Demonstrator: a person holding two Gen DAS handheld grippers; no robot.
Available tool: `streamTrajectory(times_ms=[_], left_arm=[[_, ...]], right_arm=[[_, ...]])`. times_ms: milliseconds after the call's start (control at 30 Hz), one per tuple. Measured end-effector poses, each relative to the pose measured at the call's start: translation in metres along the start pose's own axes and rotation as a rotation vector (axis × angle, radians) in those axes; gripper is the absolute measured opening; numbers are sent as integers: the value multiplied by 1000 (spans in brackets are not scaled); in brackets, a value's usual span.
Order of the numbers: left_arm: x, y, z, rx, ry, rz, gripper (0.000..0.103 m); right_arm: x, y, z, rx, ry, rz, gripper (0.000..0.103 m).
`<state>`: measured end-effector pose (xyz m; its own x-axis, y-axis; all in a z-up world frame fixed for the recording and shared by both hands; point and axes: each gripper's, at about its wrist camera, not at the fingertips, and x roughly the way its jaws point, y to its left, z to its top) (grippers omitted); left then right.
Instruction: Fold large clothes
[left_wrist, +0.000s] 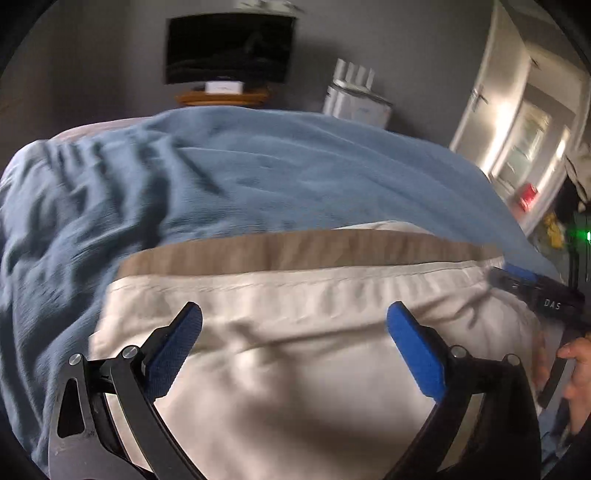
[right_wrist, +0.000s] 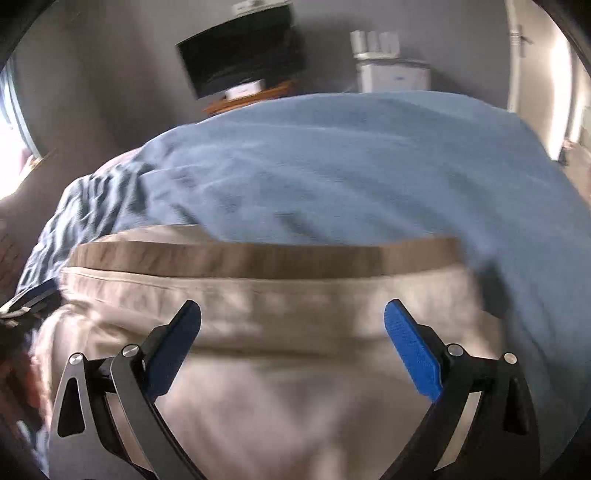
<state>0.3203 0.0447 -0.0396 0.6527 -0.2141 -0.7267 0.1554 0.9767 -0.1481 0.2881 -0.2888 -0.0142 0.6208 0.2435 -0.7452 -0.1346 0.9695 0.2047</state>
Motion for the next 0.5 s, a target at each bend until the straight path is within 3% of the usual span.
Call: streamTrajectory(times_ms=[100, 200, 300, 500], left_arm=[[32, -11, 15, 40, 76, 70, 97], [56, -4, 30, 17, 138, 74, 98], [71, 0, 32, 24, 179, 70, 98], [103, 7, 34, 7, 272, 105, 98]], right_arm=[[29, 23, 16, -45, 97, 8, 95], [52, 24, 25, -79, 148, -24, 95], [77, 12, 34, -24, 210, 1, 96], [105, 6, 32, 13, 242, -21, 96]])
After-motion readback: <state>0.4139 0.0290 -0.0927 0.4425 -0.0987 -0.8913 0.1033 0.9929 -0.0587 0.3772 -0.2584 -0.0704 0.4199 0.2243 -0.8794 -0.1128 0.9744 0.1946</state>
